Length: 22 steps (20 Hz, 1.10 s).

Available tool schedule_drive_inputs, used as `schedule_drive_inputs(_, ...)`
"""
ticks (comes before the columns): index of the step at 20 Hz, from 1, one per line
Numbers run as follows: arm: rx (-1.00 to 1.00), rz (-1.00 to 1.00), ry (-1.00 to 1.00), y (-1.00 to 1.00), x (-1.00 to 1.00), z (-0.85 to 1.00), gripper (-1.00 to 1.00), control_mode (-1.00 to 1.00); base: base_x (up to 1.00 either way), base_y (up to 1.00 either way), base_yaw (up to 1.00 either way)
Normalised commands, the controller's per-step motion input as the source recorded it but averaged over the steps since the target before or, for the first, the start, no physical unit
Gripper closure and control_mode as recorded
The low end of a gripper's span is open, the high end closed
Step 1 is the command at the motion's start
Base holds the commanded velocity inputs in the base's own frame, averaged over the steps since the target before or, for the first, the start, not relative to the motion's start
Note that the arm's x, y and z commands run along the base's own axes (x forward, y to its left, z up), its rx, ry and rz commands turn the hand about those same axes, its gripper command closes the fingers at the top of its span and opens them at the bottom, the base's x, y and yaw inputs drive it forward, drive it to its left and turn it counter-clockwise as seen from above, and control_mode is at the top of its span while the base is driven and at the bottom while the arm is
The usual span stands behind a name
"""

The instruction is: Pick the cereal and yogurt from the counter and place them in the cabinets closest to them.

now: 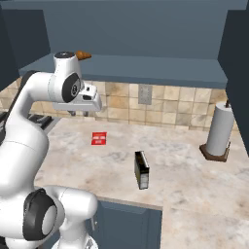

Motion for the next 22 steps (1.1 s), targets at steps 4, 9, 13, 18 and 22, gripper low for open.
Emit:
schedule_drive_inputs(4,0.00,0.00,0.00,-0.09,-0.04,0.00,-1.00,-1.00,0.00,0.00,0.00)
schedule_drive_inputs(9,0.00,-0.03,0.00,-0.19,-0.15,0.00,-1.00,-1.00,0.00,0.00,0.00)
schedule_drive_inputs(13,0.02,-0.01,-0.02,-0.32,-0.26,0.00,-1.00,-1.00,0.00,0.00,0.00)
schedule_drive_inputs(18,0.02,0.00,-0.03,-0.40,-0.32,0.00,-1.00,-1.00,0.00,0.00,0.00)
schedule_drive_inputs(22,0.02,0.00,-0.05,-0.49,-0.33,0.00,-1.00,-1.00,0.00,0.00,0.00)
